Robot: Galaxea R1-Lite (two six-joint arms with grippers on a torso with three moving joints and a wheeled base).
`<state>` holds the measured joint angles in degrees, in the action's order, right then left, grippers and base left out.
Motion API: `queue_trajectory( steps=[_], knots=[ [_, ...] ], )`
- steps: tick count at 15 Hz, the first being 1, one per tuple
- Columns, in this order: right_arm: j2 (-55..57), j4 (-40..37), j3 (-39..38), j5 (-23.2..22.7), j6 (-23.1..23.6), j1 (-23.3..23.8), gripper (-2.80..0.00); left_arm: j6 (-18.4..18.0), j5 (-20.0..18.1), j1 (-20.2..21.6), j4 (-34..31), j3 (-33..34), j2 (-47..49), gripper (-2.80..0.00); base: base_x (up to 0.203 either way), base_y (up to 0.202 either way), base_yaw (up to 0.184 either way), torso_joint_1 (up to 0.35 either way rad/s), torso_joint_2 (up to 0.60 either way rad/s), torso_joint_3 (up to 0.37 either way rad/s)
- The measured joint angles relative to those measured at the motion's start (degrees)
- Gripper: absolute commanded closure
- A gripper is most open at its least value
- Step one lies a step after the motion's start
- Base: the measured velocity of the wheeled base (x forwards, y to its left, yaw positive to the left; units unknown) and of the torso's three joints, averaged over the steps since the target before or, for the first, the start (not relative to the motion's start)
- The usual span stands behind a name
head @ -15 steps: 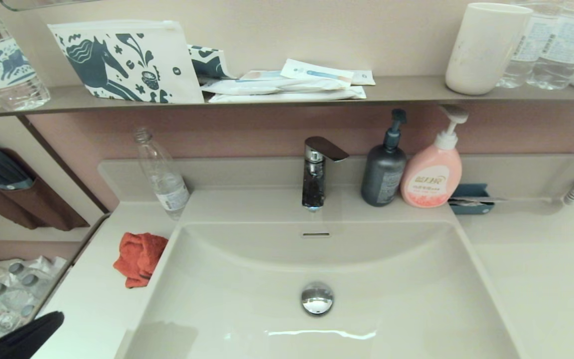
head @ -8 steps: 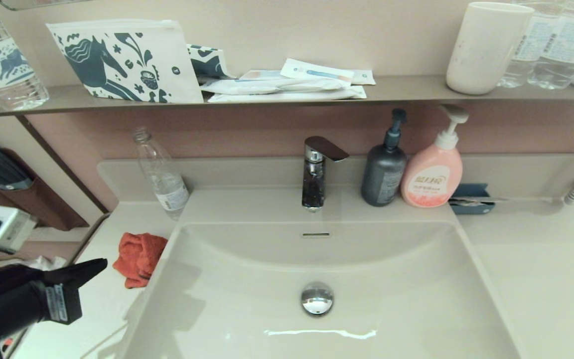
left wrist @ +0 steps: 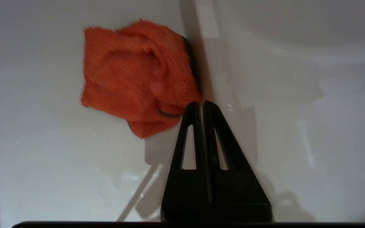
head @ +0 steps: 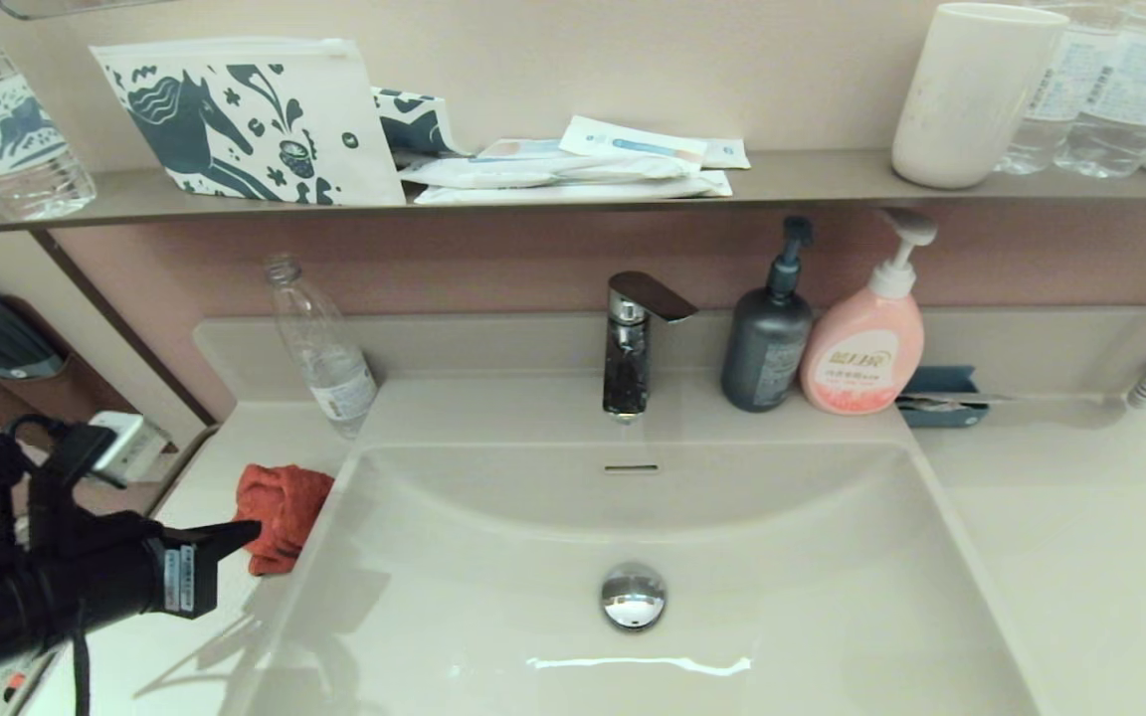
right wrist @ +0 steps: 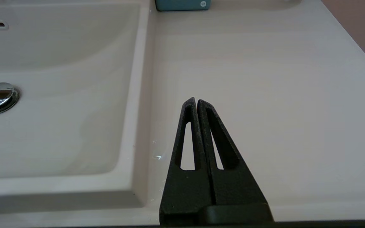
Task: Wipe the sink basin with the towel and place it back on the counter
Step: Pick up the cloth
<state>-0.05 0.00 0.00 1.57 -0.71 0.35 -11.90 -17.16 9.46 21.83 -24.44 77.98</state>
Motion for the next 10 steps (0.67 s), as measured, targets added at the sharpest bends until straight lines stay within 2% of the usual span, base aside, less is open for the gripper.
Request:
queue_trajectory(
  steps=[3, 8, 10],
  knots=[
    [0.0, 0.0, 0.0, 0.0, 0.0, 0.0, 0.00, -2.2, -0.1, 2.6, 7.6, -0.8, 4.5, -2.80, 0.000, 0.000, 0.000, 0.000, 0.00, 0.000],
    [0.0, 0.0, 0.0, 0.0, 0.0, 0.0, 0.00, -6.7, -2.2, 6.9, 8.1, -1.7, 9.8, -2.80, 0.000, 0.000, 0.000, 0.000, 0.00, 0.000],
    [0.0, 0.0, 0.0, 0.0, 0.0, 0.0, 0.00, -7.0, -2.3, 7.3, 8.1, -2.9, 11.4, -2.80, 0.000, 0.000, 0.000, 0.000, 0.00, 0.000]
  ],
)
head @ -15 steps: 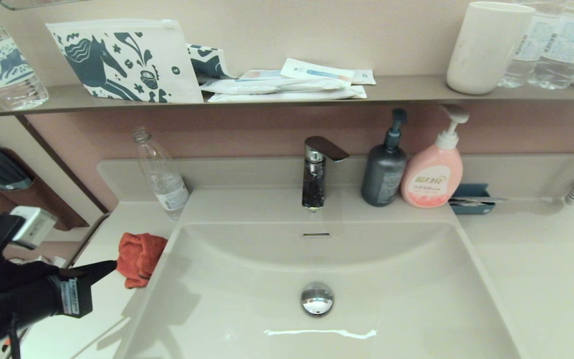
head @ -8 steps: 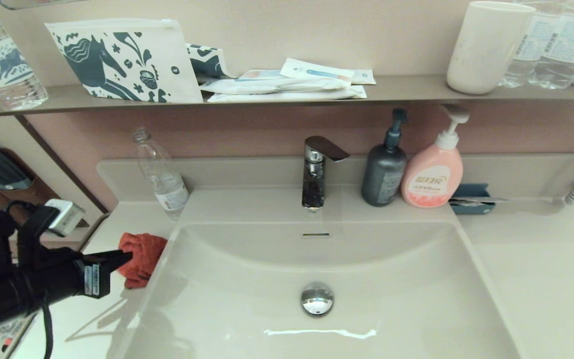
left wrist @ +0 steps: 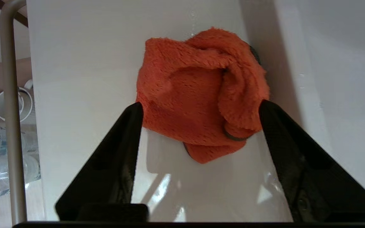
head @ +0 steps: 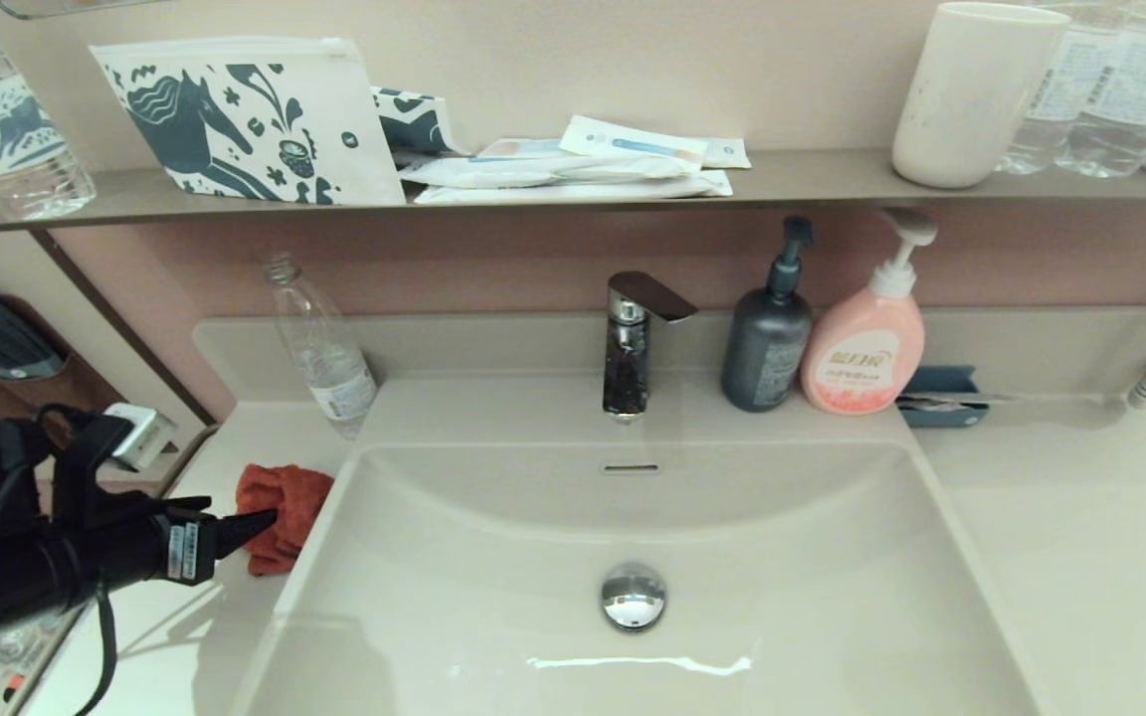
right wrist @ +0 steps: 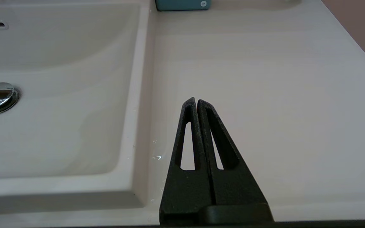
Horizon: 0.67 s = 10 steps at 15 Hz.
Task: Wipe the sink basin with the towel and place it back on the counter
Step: Pick up the cloth
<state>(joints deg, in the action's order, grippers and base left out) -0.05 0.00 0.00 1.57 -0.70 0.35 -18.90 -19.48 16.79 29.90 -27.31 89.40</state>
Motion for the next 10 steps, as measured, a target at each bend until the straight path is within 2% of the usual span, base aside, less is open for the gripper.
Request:
queue_trajectory(
  steps=[7, 10],
  knots=[
    [0.0, 0.0, 0.0, 0.0, 0.0, 0.0, 0.00, -0.8, -0.1, -0.2, 0.0, -2.0, 2.4, -2.80, 0.000, 0.000, 0.000, 0.000, 0.00, 0.000],
    [0.0, 0.0, 0.0, 0.0, 0.0, 0.0, 0.00, -1.4, -2.2, -0.1, 0.0, -3.4, 3.8, -2.80, 0.000, 0.000, 0.000, 0.000, 0.00, 0.000]
  ],
)
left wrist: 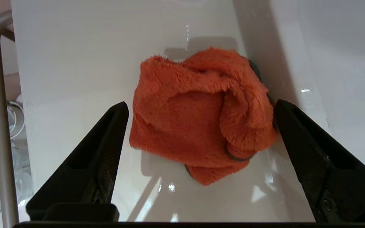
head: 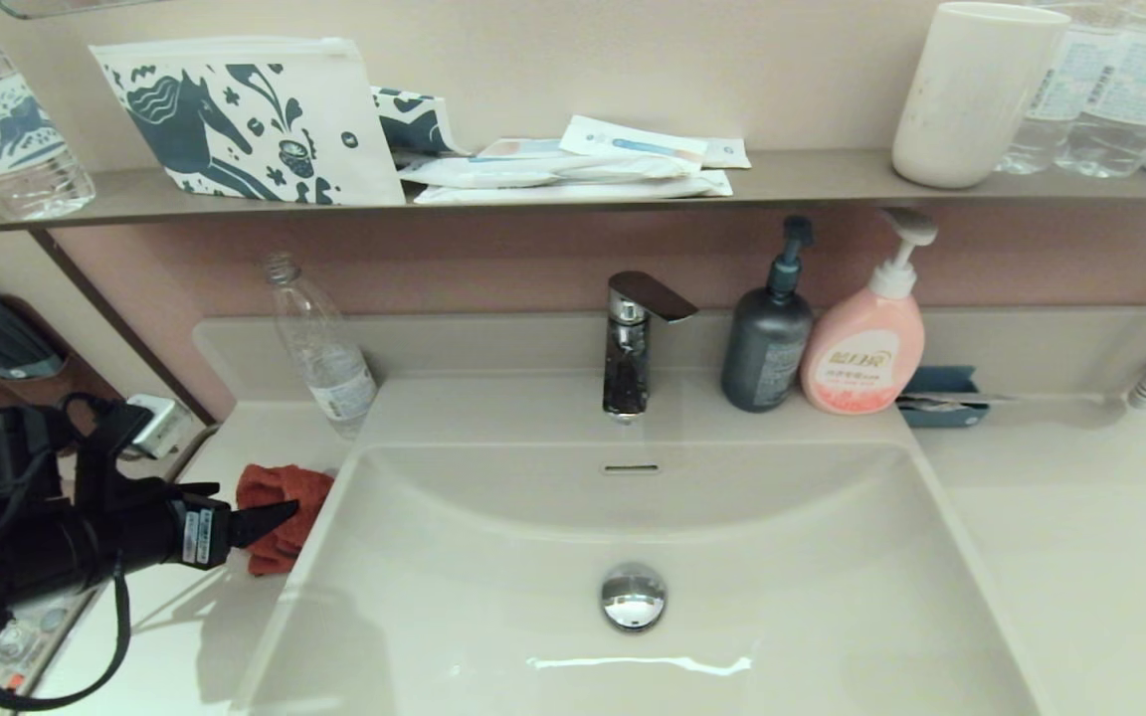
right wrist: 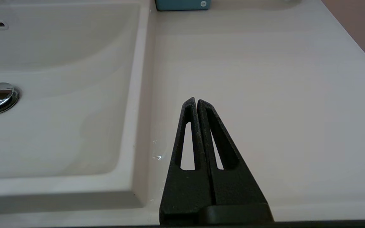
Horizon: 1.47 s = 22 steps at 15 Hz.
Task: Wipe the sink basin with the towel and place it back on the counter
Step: Pick up the cloth
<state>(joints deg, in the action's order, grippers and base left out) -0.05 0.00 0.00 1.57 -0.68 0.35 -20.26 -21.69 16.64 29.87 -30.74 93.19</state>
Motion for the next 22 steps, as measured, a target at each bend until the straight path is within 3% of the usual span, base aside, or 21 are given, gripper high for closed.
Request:
queue_trajectory(
  steps=[7, 13, 14, 22],
  knots=[
    [0.0, 0.0, 0.0, 0.0, 0.0, 0.0, 0.00, 0.0, -1.3, 0.0, 0.2, -2.8, 3.5, -2.80, 0.000, 0.000, 0.000, 0.000, 0.00, 0.000],
    [0.0, 0.0, 0.0, 0.0, 0.0, 0.0, 0.00, 0.2, -2.1, 0.1, 6.2, -3.6, 8.5, -2.80, 0.000, 0.000, 0.000, 0.000, 0.00, 0.000],
    [0.0, 0.0, 0.0, 0.0, 0.0, 0.0, 0.00, 0.2, -2.2, 0.2, 6.2, -3.6, 9.1, 0.00, 0.000, 0.000, 0.000, 0.000, 0.00, 0.000],
    [0.0, 0.0, 0.0, 0.0, 0.0, 0.0, 0.00, 1.5, -2.2, -1.1, 8.6, -3.7, 10.3, 0.00, 0.000, 0.000, 0.000, 0.000, 0.00, 0.000]
  ],
)
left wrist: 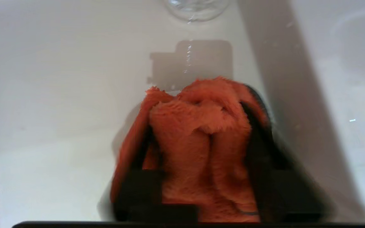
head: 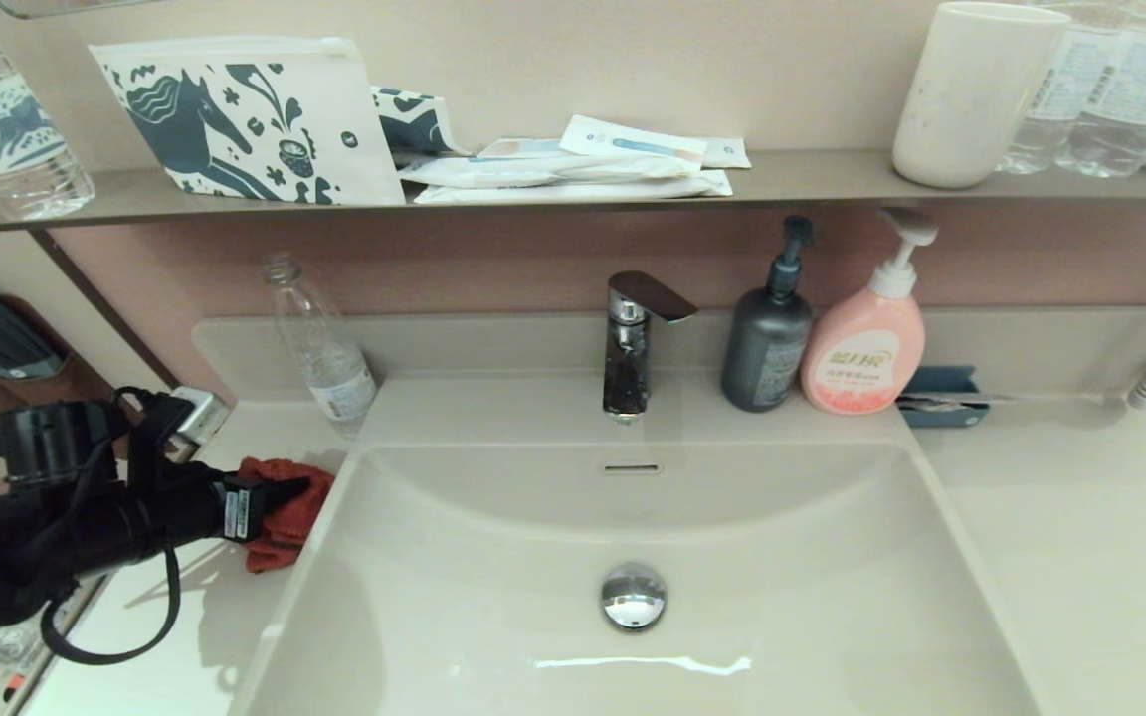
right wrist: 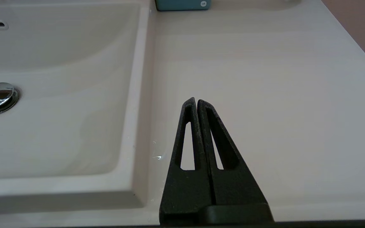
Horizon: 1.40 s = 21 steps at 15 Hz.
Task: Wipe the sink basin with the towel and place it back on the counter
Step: Pick up the cloth
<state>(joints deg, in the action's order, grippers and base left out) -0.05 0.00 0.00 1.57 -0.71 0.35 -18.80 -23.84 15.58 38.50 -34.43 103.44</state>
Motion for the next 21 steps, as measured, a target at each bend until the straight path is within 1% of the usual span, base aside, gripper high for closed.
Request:
queue_trajectory(
  steps=[4, 7, 8, 10, 12, 14, 15, 17, 19, 21],
  knots=[
    [0.0, 0.0, 0.0, 0.0, 0.0, 0.0, 0.00, 2.0, 0.3, -0.4, 0.0, 0.7, -2.7, 0.00, 0.000, 0.000, 0.000, 0.000, 0.00, 0.000],
    [0.0, 0.0, 0.0, 0.0, 0.0, 0.0, 0.00, 4.7, 0.8, 0.3, -1.1, 2.2, -9.6, 0.00, 0.000, 0.000, 0.000, 0.000, 0.00, 0.000],
    [0.0, 0.0, 0.0, 0.0, 0.0, 0.0, 0.00, 5.4, 1.0, 0.5, -2.7, 2.6, -12.9, 0.00, 0.000, 0.000, 0.000, 0.000, 0.00, 0.000],
    [0.0, 0.0, 0.0, 0.0, 0.0, 0.0, 0.00, 6.2, 1.2, 1.0, -8.7, 2.5, -20.0, 0.00, 0.000, 0.000, 0.000, 0.000, 0.00, 0.000],
    [0.0, 0.0, 0.0, 0.0, 0.0, 0.0, 0.00, 7.1, 1.3, 1.3, -16.3, 1.7, -27.6, 0.00, 0.000, 0.000, 0.000, 0.000, 0.00, 0.000],
    [0.0, 0.0, 0.0, 0.0, 0.0, 0.0, 0.00, 9.8, 1.7, 1.5, -23.1, 1.1, -34.6, 0.00, 0.000, 0.000, 0.000, 0.000, 0.00, 0.000],
    [0.0, 0.0, 0.0, 0.0, 0.0, 0.0, 0.00, 11.1, 2.5, 1.5, -25.7, 0.9, -37.6, 0.00, 0.000, 0.000, 0.000, 0.000, 0.00, 0.000],
    [0.0, 0.0, 0.0, 0.0, 0.0, 0.0, 0.00, 11.9, 4.3, 1.5, -28.4, 1.3, -42.3, 0.00, 0.000, 0.000, 0.000, 0.000, 0.00, 0.000],
    [0.0, 0.0, 0.0, 0.0, 0.0, 0.0, 0.00, 12.1, 4.6, 1.6, -31.3, 1.4, -45.4, 0.00, 0.000, 0.000, 0.000, 0.000, 0.00, 0.000],
    [0.0, 0.0, 0.0, 0.0, 0.0, 0.0, 0.00, 12.1, 4.5, 1.3, -35.6, -0.3, -48.0, 0.00, 0.000, 0.000, 0.000, 0.000, 0.00, 0.000]
  ],
)
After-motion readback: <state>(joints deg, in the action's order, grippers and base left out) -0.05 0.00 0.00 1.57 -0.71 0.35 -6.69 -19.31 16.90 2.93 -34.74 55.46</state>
